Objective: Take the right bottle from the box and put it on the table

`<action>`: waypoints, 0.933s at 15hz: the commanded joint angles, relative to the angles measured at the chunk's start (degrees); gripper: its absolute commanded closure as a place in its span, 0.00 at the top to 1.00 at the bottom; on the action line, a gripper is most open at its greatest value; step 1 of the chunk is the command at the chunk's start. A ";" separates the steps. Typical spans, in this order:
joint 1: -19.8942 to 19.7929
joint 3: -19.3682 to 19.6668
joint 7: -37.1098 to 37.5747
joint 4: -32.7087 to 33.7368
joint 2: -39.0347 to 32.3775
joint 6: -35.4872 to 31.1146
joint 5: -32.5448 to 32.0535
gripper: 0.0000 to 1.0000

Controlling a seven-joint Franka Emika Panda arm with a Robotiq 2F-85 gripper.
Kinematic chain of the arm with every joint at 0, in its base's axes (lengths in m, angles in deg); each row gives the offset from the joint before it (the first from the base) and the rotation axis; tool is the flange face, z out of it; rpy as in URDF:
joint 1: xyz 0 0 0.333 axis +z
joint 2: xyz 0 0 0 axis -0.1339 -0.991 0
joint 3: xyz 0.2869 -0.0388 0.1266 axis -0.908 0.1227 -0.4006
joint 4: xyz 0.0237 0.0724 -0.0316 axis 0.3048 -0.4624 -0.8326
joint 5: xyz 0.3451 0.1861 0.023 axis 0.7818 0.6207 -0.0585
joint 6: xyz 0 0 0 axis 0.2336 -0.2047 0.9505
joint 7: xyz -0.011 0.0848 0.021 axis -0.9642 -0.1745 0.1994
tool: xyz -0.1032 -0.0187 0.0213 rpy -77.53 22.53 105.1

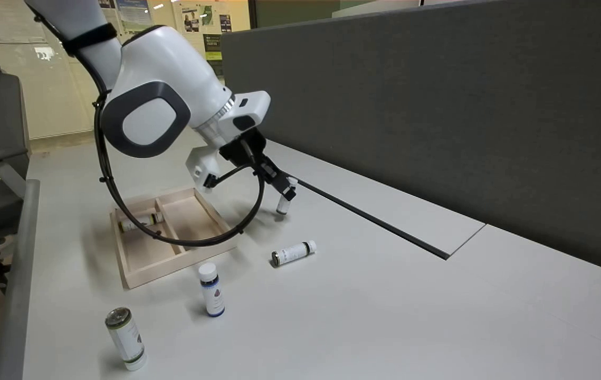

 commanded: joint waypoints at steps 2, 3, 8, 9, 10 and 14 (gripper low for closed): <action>-0.20 -0.13 1.35 0.83 -1.05 0.08 -0.27 0.07; -0.19 -0.11 1.35 0.84 -1.21 0.08 -0.26 0.07; -0.24 -0.17 1.35 0.53 -1.18 0.17 -0.31 0.07; -0.27 -0.23 1.36 0.50 -1.10 0.17 -0.32 0.07; -0.28 -0.24 1.40 0.46 -1.04 0.17 -0.29 0.07; -0.32 -0.39 1.34 0.09 -0.98 0.17 -0.41 0.07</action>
